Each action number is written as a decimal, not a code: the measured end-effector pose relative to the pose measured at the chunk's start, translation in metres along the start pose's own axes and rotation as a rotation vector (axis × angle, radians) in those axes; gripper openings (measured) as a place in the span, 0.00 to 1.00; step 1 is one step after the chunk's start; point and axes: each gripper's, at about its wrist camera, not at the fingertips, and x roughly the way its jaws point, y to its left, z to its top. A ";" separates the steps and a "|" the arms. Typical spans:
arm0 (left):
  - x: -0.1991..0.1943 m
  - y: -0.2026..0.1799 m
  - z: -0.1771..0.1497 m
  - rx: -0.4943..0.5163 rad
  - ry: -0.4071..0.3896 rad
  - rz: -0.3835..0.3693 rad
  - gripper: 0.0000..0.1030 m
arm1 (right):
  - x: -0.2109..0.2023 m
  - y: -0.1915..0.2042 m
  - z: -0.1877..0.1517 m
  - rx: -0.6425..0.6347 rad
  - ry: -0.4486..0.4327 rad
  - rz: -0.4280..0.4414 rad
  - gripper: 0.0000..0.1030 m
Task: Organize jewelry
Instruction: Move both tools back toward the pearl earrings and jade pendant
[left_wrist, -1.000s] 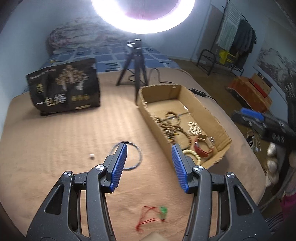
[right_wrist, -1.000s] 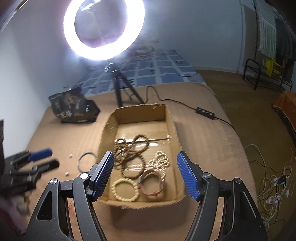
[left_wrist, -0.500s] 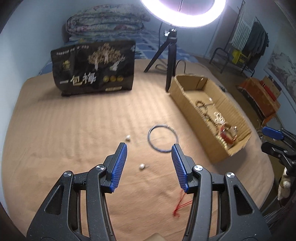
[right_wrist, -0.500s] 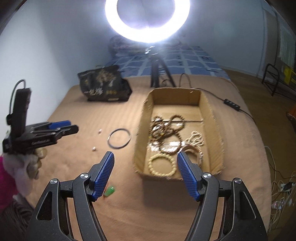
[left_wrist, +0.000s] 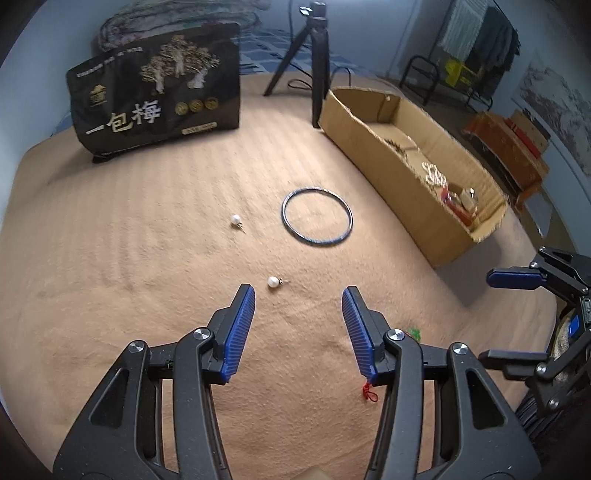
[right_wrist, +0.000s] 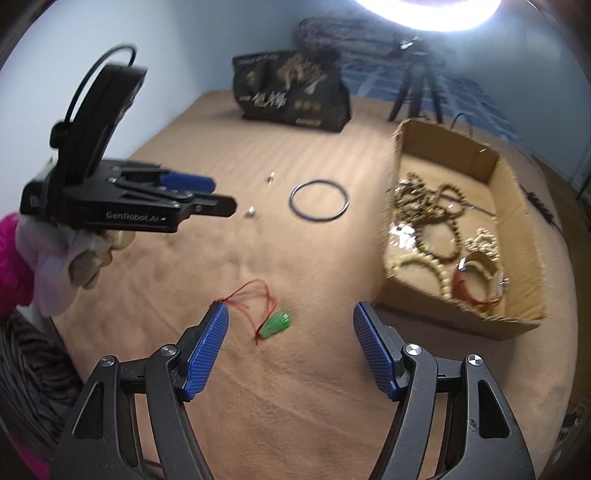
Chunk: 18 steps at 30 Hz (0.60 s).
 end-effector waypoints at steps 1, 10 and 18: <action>0.003 -0.001 -0.001 0.010 0.007 0.003 0.49 | 0.002 0.001 -0.001 -0.002 0.008 0.007 0.68; 0.024 0.005 0.002 -0.006 0.035 0.025 0.42 | 0.023 0.003 -0.008 -0.027 0.069 0.068 0.63; 0.041 0.005 0.005 0.008 0.059 0.043 0.36 | 0.037 0.011 -0.011 -0.074 0.099 0.090 0.58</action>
